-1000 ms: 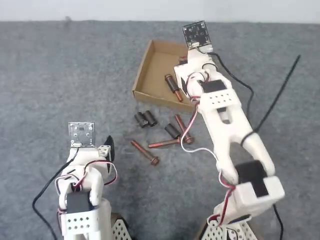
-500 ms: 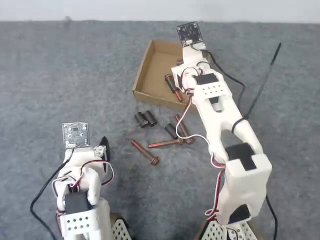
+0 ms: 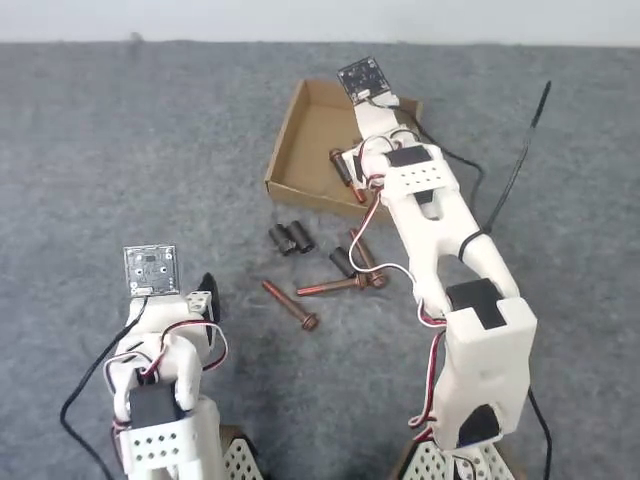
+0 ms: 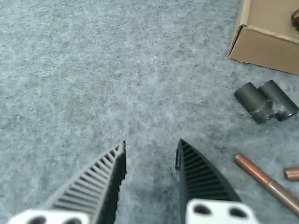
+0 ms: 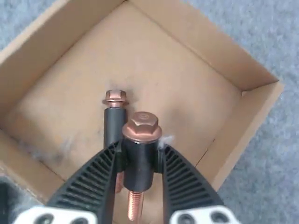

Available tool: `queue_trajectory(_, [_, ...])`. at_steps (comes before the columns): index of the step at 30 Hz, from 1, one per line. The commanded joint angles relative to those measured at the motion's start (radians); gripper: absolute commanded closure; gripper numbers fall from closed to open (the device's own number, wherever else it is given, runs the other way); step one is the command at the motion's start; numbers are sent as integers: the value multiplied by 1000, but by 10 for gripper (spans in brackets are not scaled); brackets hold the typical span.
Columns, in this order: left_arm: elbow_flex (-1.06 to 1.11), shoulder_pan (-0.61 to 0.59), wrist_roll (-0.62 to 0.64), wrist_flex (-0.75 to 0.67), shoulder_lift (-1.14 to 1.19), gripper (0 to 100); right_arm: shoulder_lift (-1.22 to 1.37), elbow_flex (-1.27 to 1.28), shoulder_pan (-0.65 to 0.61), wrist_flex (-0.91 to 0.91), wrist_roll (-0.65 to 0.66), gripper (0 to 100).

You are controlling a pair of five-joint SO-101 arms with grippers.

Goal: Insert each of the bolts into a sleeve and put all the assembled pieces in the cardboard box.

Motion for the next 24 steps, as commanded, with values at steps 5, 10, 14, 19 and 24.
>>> queue_trajectory(5, [-18, 0, -8, 9, -11, 833, -31, -78, -4, 68, 63, 931])
queue_trajectory(10, [-18, -5, -8, 9, -11, 833, -48, -80, -5, 94, 32, 804])
queue_trajectory(14, [-18, -5, -8, 11, -11, 833, -147, -77, -5, 99, -5, 901])
queue_trajectory(19, [-18, -5, -8, 11, -11, 833, -285, -72, -31, 220, -3, 983])
queue_trajectory(24, [-18, -5, -8, 11, -11, 833, -390, -72, -85, 433, -6, 992])
